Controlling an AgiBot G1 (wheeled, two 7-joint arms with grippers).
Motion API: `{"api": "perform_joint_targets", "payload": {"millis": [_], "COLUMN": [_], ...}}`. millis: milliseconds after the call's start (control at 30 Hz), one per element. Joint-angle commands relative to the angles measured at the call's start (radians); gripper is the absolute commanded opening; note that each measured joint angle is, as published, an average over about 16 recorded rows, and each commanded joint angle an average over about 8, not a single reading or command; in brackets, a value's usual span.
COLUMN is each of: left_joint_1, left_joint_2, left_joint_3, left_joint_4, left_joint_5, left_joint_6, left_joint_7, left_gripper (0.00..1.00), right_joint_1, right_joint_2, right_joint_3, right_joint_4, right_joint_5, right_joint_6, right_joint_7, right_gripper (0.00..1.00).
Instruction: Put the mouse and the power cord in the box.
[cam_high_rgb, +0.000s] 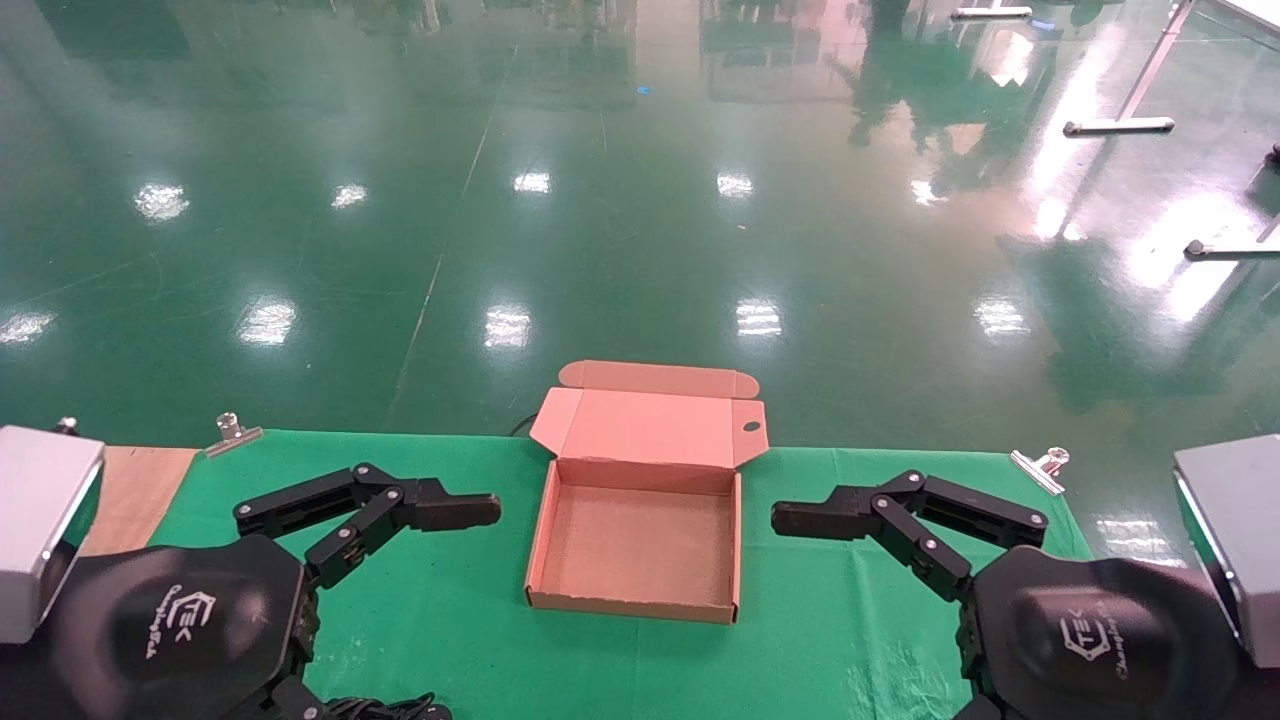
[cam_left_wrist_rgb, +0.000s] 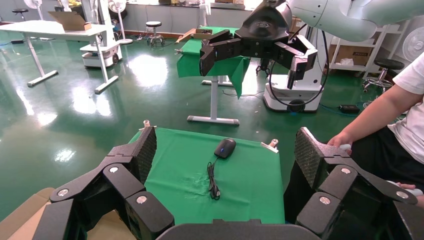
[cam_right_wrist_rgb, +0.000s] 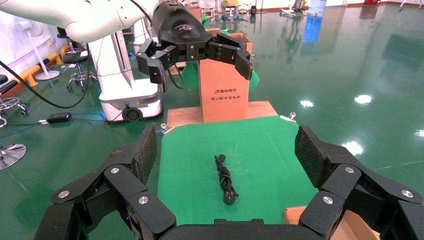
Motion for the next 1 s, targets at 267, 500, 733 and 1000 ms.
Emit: {"api": "perform_joint_targets", "payload": {"millis": [267,500,733,1000], "left_joint_1": [0.000,0.000,0.000,0.000], "left_joint_2": [0.000,0.000,0.000,0.000], "left_joint_3": [0.000,0.000,0.000,0.000], "left_joint_4": [0.000,0.000,0.000,0.000], "left_joint_5": [0.000,0.000,0.000,0.000], "left_joint_6": [0.000,0.000,0.000,0.000], "left_joint_7": [0.000,0.000,0.000,0.000], "left_gripper": [1.00,1.00,1.00,1.00], "right_joint_1": [0.000,0.000,0.000,0.000], "right_joint_2": [0.000,0.000,0.000,0.000], "right_joint_3": [0.000,0.000,0.000,0.000], "right_joint_4": [0.000,0.000,0.000,0.000], "right_joint_5": [0.000,0.000,0.000,0.000], "right_joint_6": [0.000,0.000,0.000,0.000], "right_joint_7": [0.000,0.000,0.000,0.000], "right_gripper": [1.00,1.00,1.00,1.00]}}
